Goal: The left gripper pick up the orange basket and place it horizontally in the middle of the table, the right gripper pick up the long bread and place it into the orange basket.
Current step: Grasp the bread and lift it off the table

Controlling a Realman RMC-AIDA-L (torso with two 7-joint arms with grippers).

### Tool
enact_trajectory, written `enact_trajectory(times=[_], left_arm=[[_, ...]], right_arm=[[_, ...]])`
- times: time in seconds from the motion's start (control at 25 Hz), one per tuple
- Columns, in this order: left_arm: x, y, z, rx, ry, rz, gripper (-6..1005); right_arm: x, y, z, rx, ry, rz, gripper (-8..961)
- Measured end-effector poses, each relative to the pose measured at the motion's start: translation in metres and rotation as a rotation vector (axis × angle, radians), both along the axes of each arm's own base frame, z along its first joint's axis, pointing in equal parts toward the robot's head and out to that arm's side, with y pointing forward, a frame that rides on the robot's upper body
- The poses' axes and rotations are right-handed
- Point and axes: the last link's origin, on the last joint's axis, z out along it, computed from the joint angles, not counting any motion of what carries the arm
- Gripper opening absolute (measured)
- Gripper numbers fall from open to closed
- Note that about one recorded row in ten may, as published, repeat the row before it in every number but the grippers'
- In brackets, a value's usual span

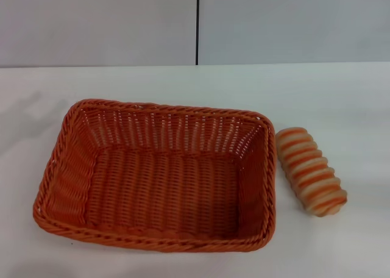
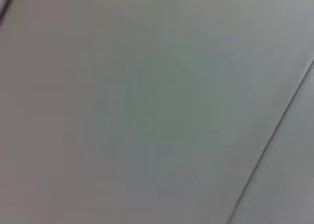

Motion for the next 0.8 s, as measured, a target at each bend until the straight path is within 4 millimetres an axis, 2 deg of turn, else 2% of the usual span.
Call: enact_trajectory(times=[0.04, 0.16, 0.32, 0.6, 0.8], left_arm=[[-0.008, -0.006, -0.008, 0.088, -0.014, -0.055, 832], [-0.018, -0.015, -0.019, 0.214, 0.013, -0.114, 832], [-0.030, -0.024, -0.036, 0.316, 0.062, -0.109, 832], [-0.039, -0.028, -0.051, 0.363, 0.104, -0.074, 832], [-0.042, -0.023, -0.058, 0.351, 0.105, -0.042, 832]], right_arm=[[-0.003, 0.001, 0.006, -0.071, -0.010, -0.006, 786], [-0.013, 0.004, 0.015, -0.298, -0.049, -0.069, 786], [-0.028, 0.013, 0.019, -0.532, -0.187, -0.187, 786], [-0.065, 0.025, 0.016, -0.893, -0.454, -0.325, 785], [-0.084, 0.040, 0.018, -0.989, -0.525, -0.342, 785]])
